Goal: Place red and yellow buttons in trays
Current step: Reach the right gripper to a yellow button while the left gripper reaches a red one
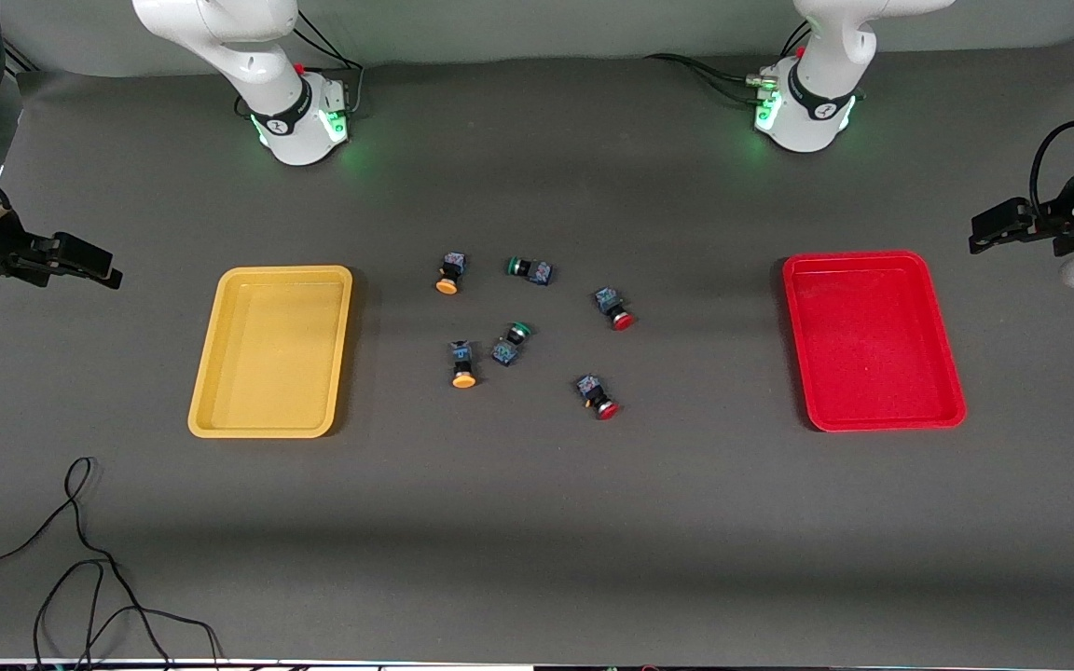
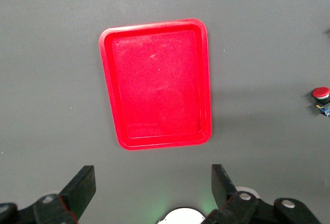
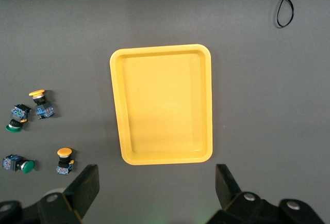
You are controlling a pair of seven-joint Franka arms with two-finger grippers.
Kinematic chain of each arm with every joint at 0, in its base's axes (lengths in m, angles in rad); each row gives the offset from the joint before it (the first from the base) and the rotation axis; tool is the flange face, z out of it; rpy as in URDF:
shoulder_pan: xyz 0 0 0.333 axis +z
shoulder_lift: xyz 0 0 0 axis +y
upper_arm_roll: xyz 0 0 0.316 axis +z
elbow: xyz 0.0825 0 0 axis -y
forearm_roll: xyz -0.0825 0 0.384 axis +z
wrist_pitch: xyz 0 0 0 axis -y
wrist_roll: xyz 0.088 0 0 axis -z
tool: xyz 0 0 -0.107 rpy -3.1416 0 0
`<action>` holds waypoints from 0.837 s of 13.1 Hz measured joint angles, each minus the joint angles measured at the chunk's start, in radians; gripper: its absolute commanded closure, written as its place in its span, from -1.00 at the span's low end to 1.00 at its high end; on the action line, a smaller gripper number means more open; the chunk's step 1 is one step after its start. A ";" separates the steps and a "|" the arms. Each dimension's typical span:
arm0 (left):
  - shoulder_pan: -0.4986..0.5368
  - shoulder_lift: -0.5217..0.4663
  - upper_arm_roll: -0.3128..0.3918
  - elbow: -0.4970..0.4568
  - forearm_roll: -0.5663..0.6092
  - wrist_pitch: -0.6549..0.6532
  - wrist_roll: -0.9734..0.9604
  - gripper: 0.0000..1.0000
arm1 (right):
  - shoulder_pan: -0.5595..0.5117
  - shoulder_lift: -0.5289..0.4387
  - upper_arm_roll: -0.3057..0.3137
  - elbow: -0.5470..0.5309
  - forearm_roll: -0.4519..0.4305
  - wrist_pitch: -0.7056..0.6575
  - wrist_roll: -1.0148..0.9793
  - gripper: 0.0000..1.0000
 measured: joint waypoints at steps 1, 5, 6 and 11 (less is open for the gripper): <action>0.000 0.000 0.000 0.000 0.000 -0.001 0.000 -1.00 | 0.000 0.000 0.000 0.000 0.000 -0.005 0.000 -1.00; 0.000 0.000 0.004 0.000 0.003 -0.003 0.000 -1.00 | 0.000 0.000 0.000 -0.001 0.000 -0.010 -0.001 -1.00; 0.000 0.000 0.004 0.000 0.004 -0.004 0.000 -1.00 | 0.001 0.000 0.001 -0.003 0.000 -0.016 0.003 -1.00; -0.005 0.000 0.004 0.001 0.004 -0.010 0.000 -1.00 | 0.131 -0.053 0.012 -0.115 0.037 0.033 0.207 -1.00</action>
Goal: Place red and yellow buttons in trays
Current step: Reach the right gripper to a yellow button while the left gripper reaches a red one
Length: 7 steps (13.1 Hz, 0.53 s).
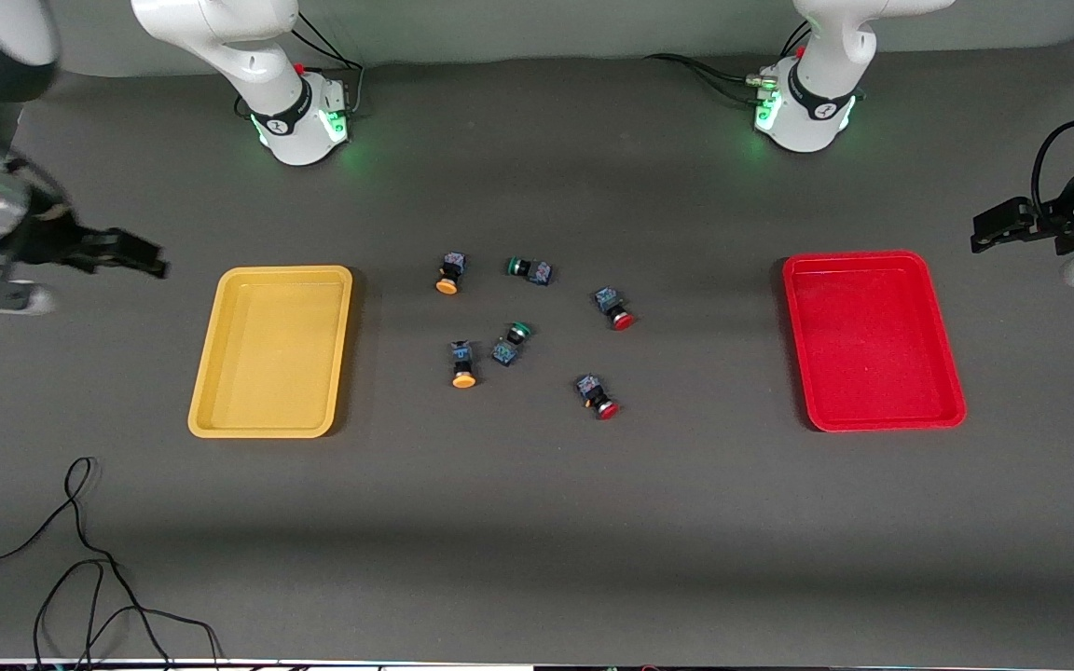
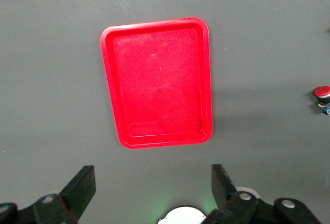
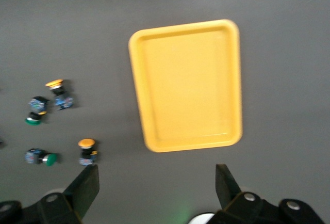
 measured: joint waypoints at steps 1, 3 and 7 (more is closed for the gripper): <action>-0.005 0.000 0.000 0.000 0.000 -0.010 -0.002 -1.00 | 0.040 -0.040 0.002 -0.073 0.017 0.054 0.060 -1.00; -0.021 0.004 -0.002 -0.002 -0.003 -0.017 -0.017 -1.00 | 0.129 -0.118 0.005 -0.221 0.033 0.156 0.205 -1.00; -0.101 0.066 -0.062 -0.005 -0.008 -0.012 -0.182 -1.00 | 0.387 -0.173 0.009 -0.395 0.038 0.328 0.622 -1.00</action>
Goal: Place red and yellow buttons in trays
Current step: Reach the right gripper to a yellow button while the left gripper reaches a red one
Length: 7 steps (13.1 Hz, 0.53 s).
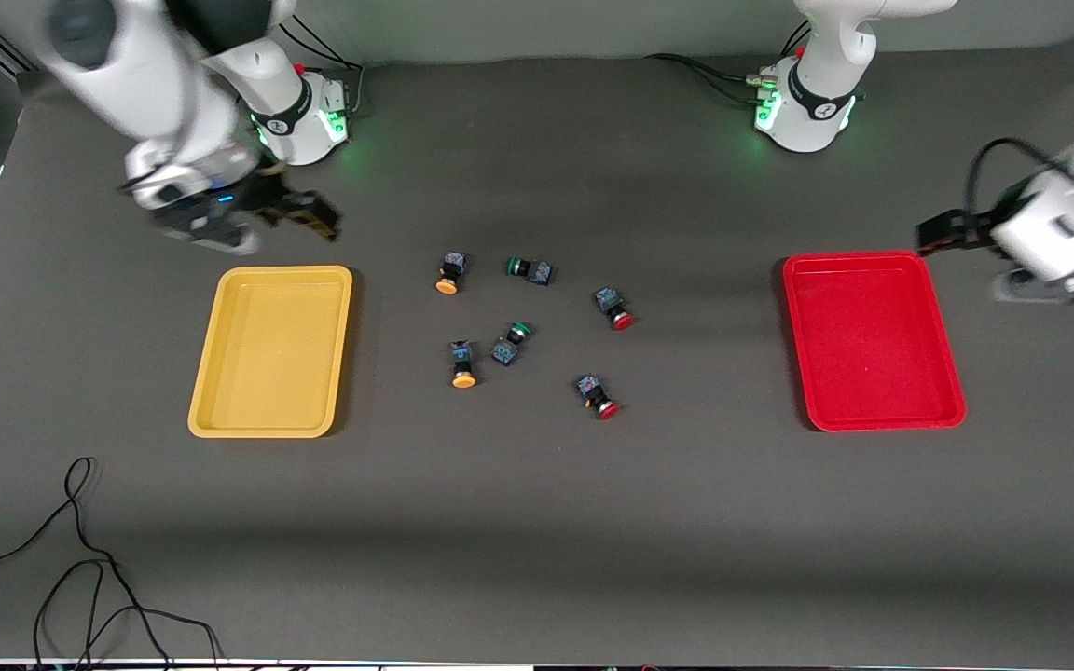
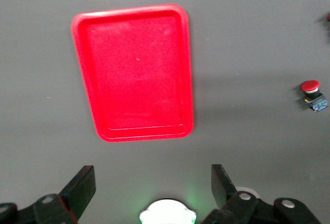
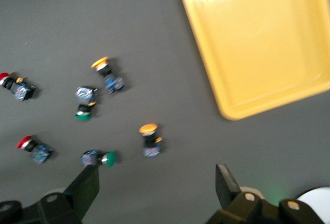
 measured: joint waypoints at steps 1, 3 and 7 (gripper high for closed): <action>-0.019 0.032 -0.036 -0.001 0.000 0.015 -0.070 -1.00 | 0.065 0.004 0.002 -0.023 0.000 0.036 0.099 -1.00; -0.047 0.119 -0.122 -0.003 -0.001 0.086 -0.256 -1.00 | 0.174 0.028 0.004 -0.047 0.000 0.087 0.261 -1.00; -0.121 0.361 -0.227 -0.008 0.000 0.294 -0.682 -1.00 | 0.272 0.099 0.004 -0.053 -0.001 0.126 0.386 -1.00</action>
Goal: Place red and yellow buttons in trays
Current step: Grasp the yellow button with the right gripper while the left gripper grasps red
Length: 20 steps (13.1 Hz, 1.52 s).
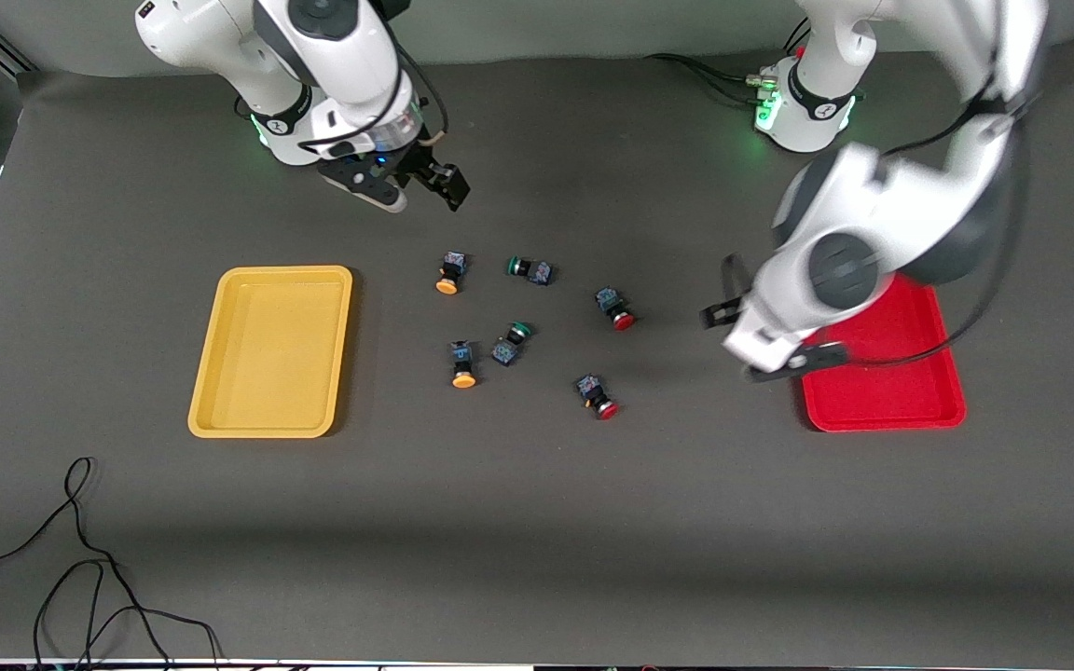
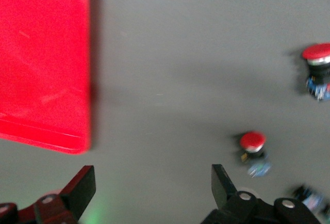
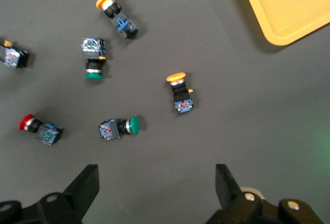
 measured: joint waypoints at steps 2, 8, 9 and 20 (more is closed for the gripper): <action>-0.060 0.102 -0.008 0.002 0.000 0.076 -0.192 -0.99 | 0.001 0.030 -0.002 -0.011 -0.003 0.030 0.000 -1.00; -0.139 0.211 -0.029 0.007 -0.090 0.177 -0.473 -0.96 | 0.055 0.191 -0.002 -0.219 -0.028 0.462 0.000 -1.00; -0.151 0.219 -0.030 0.006 -0.099 0.200 -0.491 -0.96 | 0.059 0.235 -0.002 -0.232 -0.041 0.529 0.000 -1.00; -0.192 0.291 -0.031 -0.028 -0.085 0.324 -0.529 1.00 | 0.057 0.441 -0.031 -0.264 -0.138 0.730 -0.001 0.09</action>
